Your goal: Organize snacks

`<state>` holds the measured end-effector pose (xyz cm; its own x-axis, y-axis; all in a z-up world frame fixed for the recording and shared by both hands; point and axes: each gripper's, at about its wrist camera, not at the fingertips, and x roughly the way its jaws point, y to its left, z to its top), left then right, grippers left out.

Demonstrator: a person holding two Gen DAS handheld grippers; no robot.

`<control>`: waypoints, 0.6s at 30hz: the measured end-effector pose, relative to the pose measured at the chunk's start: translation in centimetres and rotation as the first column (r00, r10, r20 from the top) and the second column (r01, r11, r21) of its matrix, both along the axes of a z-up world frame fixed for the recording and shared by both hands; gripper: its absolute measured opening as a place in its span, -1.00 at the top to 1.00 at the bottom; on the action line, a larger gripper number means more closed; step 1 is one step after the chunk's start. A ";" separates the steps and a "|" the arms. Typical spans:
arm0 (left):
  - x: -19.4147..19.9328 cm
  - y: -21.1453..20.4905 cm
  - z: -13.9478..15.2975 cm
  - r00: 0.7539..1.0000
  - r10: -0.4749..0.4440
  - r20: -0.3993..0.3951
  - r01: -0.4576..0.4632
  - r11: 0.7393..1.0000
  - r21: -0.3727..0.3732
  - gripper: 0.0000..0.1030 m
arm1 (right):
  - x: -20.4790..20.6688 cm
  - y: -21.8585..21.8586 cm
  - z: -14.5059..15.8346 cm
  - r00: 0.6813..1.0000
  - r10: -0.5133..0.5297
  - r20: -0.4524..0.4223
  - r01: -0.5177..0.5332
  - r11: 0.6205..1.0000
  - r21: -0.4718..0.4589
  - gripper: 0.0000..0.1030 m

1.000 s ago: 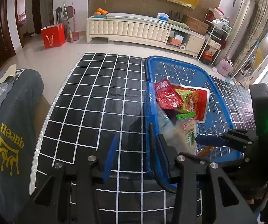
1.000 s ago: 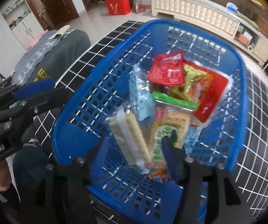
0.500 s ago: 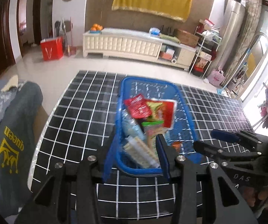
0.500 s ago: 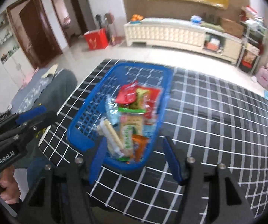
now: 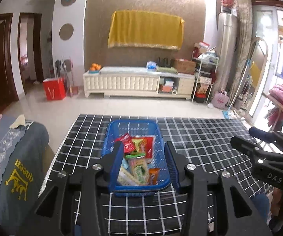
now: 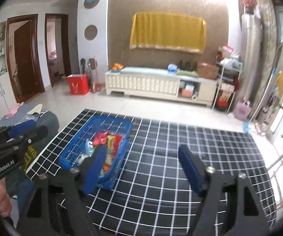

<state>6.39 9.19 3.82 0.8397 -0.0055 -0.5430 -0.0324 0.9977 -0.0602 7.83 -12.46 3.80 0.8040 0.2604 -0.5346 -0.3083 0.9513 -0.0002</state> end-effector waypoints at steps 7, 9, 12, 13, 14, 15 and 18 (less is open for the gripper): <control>-3.1 -2.0 2.0 0.992 -0.024 0.120 0.015 0.997 0.076 -0.31 | -3.2 -2.0 2.1 0.987 -0.046 0.153 0.038 0.998 0.053 -1.00; -3.7 -2.4 2.5 0.989 -0.032 0.144 0.018 0.995 0.097 -0.46 | -4.0 -2.5 2.5 0.982 -0.054 0.181 0.042 0.997 0.067 -1.00; -5.0 -3.0 3.2 0.983 -0.037 0.182 0.015 0.992 0.122 -0.62 | -4.4 -2.6 2.8 0.982 -0.064 0.178 0.054 0.997 0.062 -1.00; -5.3 -3.1 3.4 0.981 -0.037 0.191 0.013 0.992 0.127 -0.63 | -4.7 -2.7 2.8 0.981 -0.071 0.181 0.061 0.996 0.063 -1.00; -5.5 -3.2 3.5 0.980 -0.037 0.194 0.012 0.991 0.131 -0.68 | -5.0 -2.9 2.8 0.980 -0.077 0.185 0.065 0.995 0.070 -1.00; -5.8 -3.3 3.6 0.980 -0.032 0.198 0.005 0.991 0.133 -0.71 | -5.1 -3.0 2.7 0.980 -0.079 0.184 0.067 0.995 0.074 -1.00; -6.5 -3.3 4.0 0.973 -0.021 0.231 -0.011 0.991 0.135 -0.95 | -5.3 -3.2 2.5 0.984 -0.068 0.165 0.053 0.995 0.090 -1.00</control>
<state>-0.14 5.93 7.85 0.9427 0.0500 -0.3299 -0.0286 0.9972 0.0695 2.51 -15.63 6.29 0.8958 0.2474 -0.3691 -0.2527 0.9669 0.0346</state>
